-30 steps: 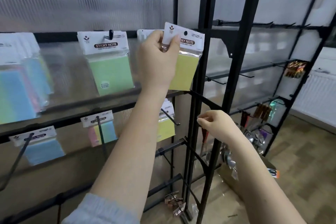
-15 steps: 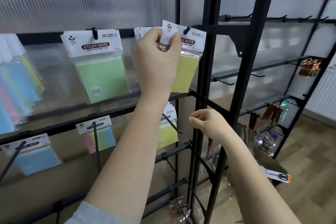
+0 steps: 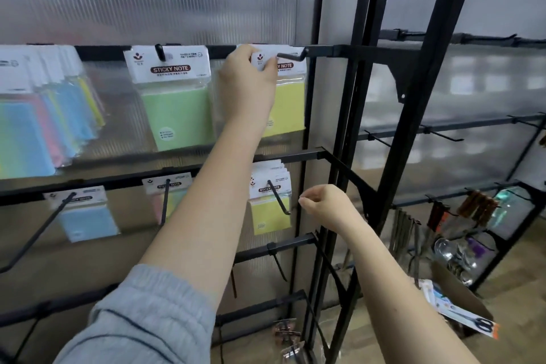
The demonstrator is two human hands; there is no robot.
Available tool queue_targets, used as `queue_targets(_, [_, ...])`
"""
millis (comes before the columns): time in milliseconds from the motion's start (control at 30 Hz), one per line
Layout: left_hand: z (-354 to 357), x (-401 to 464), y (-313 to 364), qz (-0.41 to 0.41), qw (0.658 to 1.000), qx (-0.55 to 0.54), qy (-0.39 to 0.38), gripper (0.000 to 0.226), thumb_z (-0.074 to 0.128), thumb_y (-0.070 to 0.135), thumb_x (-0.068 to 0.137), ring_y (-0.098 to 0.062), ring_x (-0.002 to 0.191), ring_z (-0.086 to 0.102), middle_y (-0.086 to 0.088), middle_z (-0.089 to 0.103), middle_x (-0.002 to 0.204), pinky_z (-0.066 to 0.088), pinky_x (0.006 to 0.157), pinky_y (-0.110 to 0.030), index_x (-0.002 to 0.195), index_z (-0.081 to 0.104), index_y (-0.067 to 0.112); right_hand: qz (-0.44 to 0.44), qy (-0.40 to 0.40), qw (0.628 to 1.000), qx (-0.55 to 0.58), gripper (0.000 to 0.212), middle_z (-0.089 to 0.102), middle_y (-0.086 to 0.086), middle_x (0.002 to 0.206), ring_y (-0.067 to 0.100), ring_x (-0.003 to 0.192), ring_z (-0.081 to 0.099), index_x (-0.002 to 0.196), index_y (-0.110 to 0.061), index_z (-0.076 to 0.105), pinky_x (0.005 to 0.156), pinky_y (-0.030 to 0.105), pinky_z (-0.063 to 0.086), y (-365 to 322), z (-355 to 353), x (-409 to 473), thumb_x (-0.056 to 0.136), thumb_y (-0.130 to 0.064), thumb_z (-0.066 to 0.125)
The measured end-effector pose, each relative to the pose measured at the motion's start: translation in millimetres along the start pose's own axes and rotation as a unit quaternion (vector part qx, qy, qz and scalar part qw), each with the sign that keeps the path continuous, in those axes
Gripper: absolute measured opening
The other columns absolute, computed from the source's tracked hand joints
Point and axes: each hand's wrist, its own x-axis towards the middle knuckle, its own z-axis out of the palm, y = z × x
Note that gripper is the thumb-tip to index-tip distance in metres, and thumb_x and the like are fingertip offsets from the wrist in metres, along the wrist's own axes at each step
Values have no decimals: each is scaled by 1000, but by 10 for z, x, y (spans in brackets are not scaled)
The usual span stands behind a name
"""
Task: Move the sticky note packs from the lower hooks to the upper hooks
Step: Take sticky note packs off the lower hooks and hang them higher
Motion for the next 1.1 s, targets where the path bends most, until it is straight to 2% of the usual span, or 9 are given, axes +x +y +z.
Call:
queue_targets(67, [3, -14, 32, -8, 1000, 9, 17, 27, 64, 30, 87, -22, 69, 42, -9, 51, 78, 23, 48, -22, 94, 63, 4, -8, -2, 1000, -5, 27, 66, 2, 117, 15, 107, 59, 117, -13, 65, 84, 21, 41, 24, 29, 50, 95, -23, 53])
queue_targets(233, [-56, -142, -21, -34, 999, 8, 32, 13, 66, 28, 85, -4, 64, 50, 14, 54, 73, 35, 52, -18, 86, 55, 21, -10, -6, 998, 59, 44, 56, 8, 135, 20, 124, 52, 137, -7, 48, 103, 30, 38, 51, 152, 118, 96, -23, 52])
queue_targets(367, [-197, -282, -70, -58, 997, 16, 53, 12, 64, 27, 85, -5, 71, 53, 13, 57, 77, 37, 56, -12, 84, 53, 22, -9, 10, 991, 130, 44, 55, 8, 135, 21, 125, 51, 138, -6, 47, 102, 29, 39, 115, 253, 127, 96, -20, 51])
queue_targets(500, [-386, -495, -113, -88, 994, 50, 34, 10, 61, 27, 88, 2, 59, 50, 17, 53, 64, 37, 50, -11, 80, 57, 22, -37, 14, 989, 140, 29, 67, 4, 114, 17, 107, 59, 118, -7, 65, 84, 24, 44, 111, 322, 143, 95, -15, 49])
queue_targets(633, [-603, -740, -244, -132, 988, 79, 32, 13, 62, 25, 87, -8, 56, 52, 12, 52, 56, 44, 53, -24, 76, 59, 20, 3, 46, 985, 166, 27, 67, 1, 109, 17, 103, 60, 113, -8, 66, 89, 31, 47, 100, 418, 178, 91, -19, 54])
queue_targets(733, [-758, -905, -372, -167, 978, 119, 40, 11, 61, 26, 87, -9, 64, 56, 12, 55, 58, 42, 53, -21, 79, 62, 19, 36, 60, 978, 195, 13, 62, -2, 87, 16, 81, 56, 92, -11, 61, 66, 26, 43, 76, 494, 151, 89, -24, 57])
queue_targets(833, [-873, -1035, -522, -190, 974, 118, 47, 12, 60, 25, 87, -8, 63, 56, 11, 58, 61, 38, 52, -21, 80, 63, 16, 36, 57, 968, 240, 22, 53, -1, 69, 16, 65, 45, 78, -9, 54, 53, 23, 33, 14, 552, 110, 90, -27, 59])
queue_targets(933, [-996, -1138, -736, -217, 966, 134, 40, 11, 60, 25, 88, -10, 61, 59, 10, 61, 64, 37, 50, -21, 78, 61, 19, 12, 49, 963, 264, 35, 57, 7, 72, 16, 65, 46, 82, 1, 62, 56, 28, 33, -29, 605, 88, 94, -30, 55])
queue_targets(1100, [-1204, -1198, -1129, -258, 951, 167, 16, 8, 57, 26, 88, -14, 76, 63, 6, 68, 75, 42, 55, -24, 82, 61, 21, 10, 62, 954, 294, 38, 45, 4, 65, 15, 63, 37, 71, 2, 57, 60, 28, 29, -96, 648, -5, 95, -27, 52])
